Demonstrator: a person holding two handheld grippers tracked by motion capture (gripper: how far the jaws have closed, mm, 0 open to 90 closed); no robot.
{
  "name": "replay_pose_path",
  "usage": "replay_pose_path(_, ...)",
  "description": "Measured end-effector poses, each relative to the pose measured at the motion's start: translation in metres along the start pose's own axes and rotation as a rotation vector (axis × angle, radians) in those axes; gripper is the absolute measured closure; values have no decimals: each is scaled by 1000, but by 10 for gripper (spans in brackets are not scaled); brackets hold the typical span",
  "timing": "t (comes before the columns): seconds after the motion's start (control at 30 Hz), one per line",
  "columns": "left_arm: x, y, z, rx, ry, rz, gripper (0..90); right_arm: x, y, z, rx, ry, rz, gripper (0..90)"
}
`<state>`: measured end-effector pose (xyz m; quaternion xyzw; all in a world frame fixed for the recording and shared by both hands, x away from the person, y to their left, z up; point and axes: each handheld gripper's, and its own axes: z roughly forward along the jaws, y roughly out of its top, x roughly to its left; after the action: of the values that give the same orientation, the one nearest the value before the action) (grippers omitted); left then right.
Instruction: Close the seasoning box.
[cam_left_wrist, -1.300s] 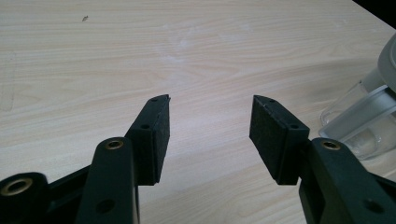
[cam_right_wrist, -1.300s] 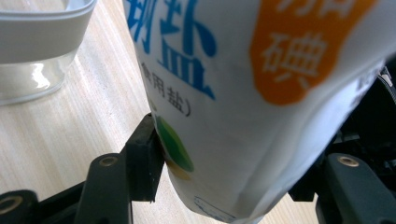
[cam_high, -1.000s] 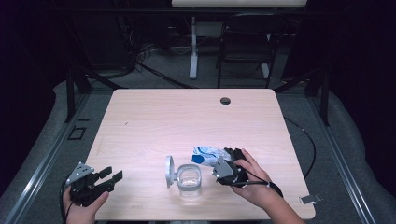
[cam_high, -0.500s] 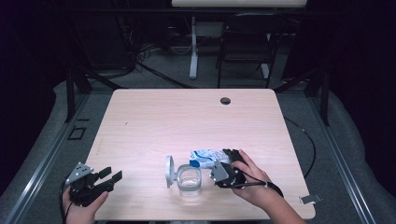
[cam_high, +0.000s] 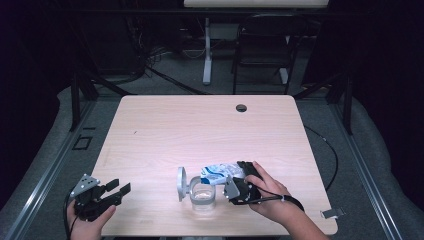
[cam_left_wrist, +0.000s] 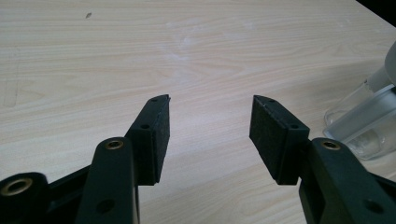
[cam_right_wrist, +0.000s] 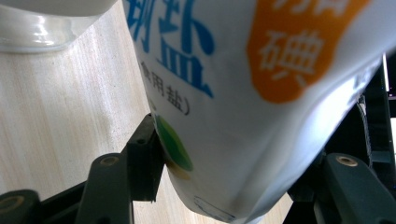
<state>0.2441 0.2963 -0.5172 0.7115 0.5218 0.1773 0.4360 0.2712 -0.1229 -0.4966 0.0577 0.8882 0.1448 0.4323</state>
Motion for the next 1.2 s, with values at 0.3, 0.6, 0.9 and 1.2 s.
replay_pose_path(0.3,0,0,0,3,2,-1,482,1,1,1,33,-5,-60,418)
replay_pose_path(0.6,1,0,0,4,3,-2,482,5,2,2,60,-19,-131,419)
replay_pose_path(0.9,1,-1,0,0,2,-4,482,7,4,4,74,-30,-154,419)
replay_pose_path(1.2,2,-1,0,2,4,-5,482,10,3,7,69,-33,-165,422)
